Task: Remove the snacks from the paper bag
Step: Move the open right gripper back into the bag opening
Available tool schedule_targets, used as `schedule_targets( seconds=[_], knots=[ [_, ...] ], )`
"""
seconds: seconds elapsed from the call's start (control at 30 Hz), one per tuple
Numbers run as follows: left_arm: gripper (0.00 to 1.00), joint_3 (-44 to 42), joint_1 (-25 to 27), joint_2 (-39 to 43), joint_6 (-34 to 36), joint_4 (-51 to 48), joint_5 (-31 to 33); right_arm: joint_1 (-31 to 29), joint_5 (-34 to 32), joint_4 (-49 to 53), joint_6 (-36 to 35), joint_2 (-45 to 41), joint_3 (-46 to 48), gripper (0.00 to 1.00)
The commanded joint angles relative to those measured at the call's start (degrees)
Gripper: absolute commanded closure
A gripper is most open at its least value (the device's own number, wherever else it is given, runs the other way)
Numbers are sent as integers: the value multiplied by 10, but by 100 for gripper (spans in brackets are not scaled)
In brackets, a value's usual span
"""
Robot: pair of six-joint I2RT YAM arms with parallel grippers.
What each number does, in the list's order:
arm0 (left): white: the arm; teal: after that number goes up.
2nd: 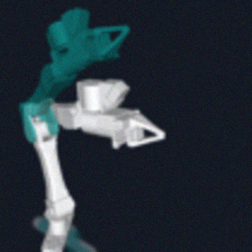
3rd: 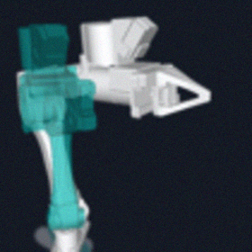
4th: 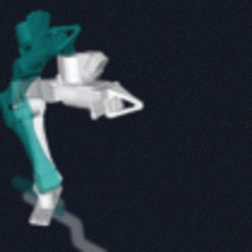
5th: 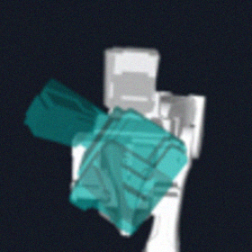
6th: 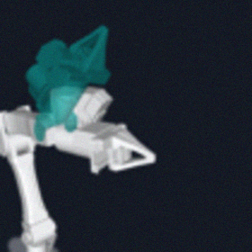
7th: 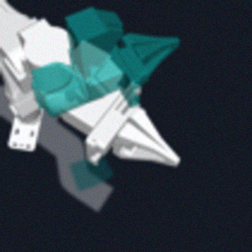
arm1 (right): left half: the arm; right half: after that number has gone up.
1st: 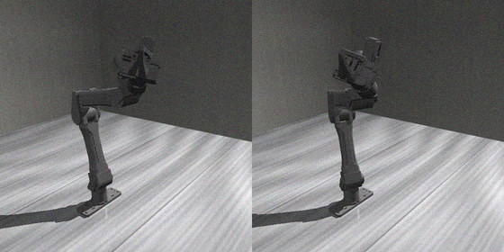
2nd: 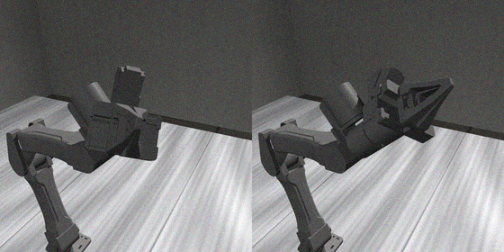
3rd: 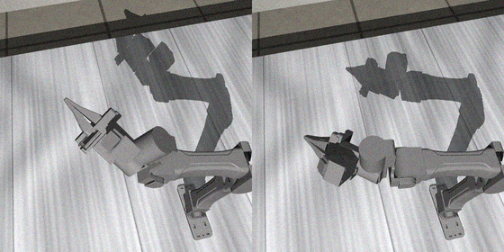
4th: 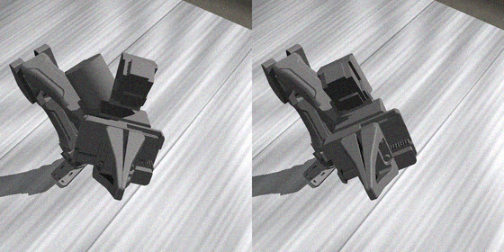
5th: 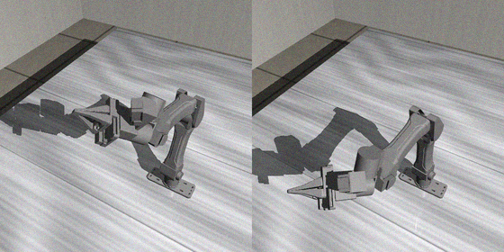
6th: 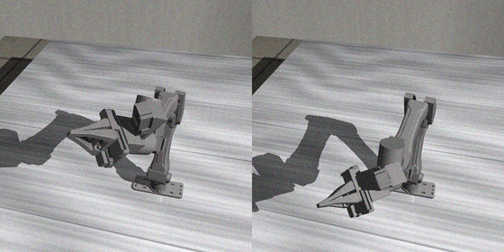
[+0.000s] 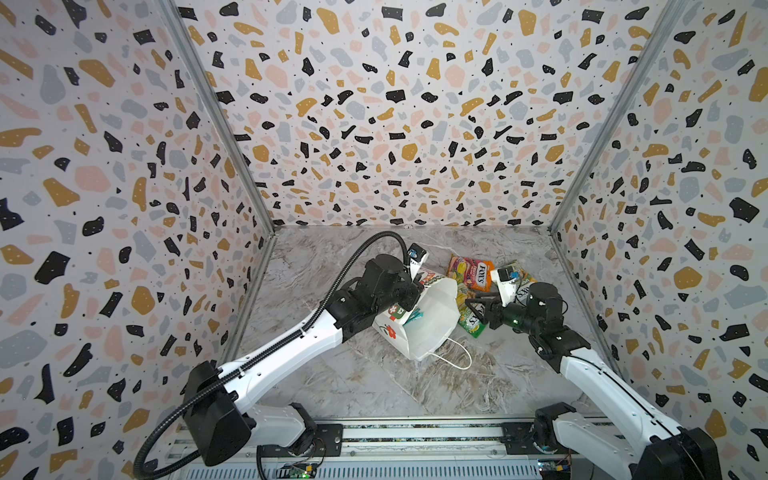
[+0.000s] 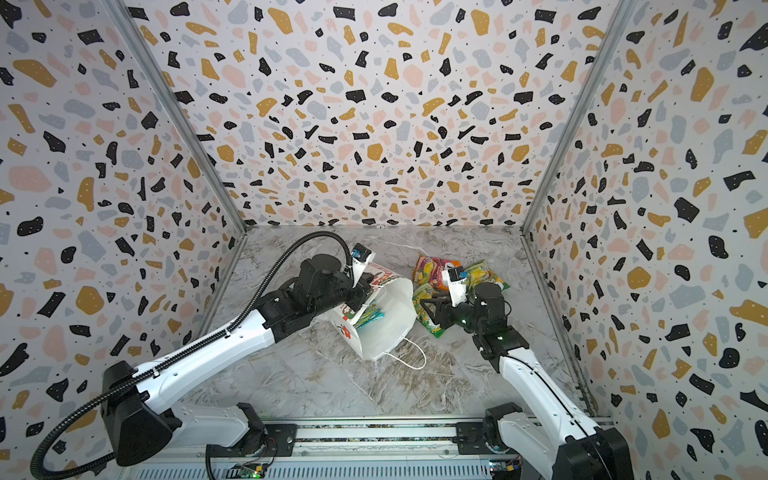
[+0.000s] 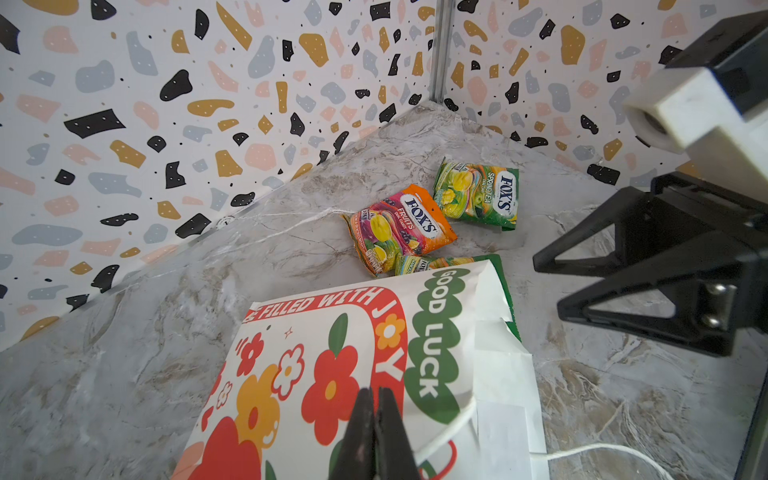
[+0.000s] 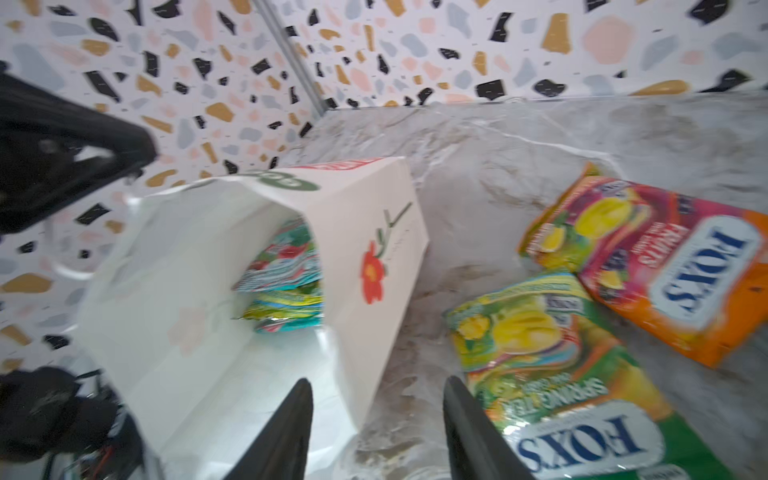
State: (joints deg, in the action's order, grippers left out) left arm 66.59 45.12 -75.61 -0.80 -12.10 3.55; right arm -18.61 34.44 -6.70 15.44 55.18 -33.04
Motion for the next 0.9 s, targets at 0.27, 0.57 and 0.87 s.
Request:
schedule_targets(
  seconds=[0.27, 0.57, 0.87],
  knots=[
    [100, 19, 1, -1, 6, 7, 4, -148, -14, 12, -32, 46, -27, 50],
    [100, 19, 1, -1, 5, 7, 6, -220, -103, 23, -24, 136, -68, 53],
    [100, 19, 1, 0, 6, 7, 6, -230, -121, -4, 93, 230, -124, 59]
  ],
)
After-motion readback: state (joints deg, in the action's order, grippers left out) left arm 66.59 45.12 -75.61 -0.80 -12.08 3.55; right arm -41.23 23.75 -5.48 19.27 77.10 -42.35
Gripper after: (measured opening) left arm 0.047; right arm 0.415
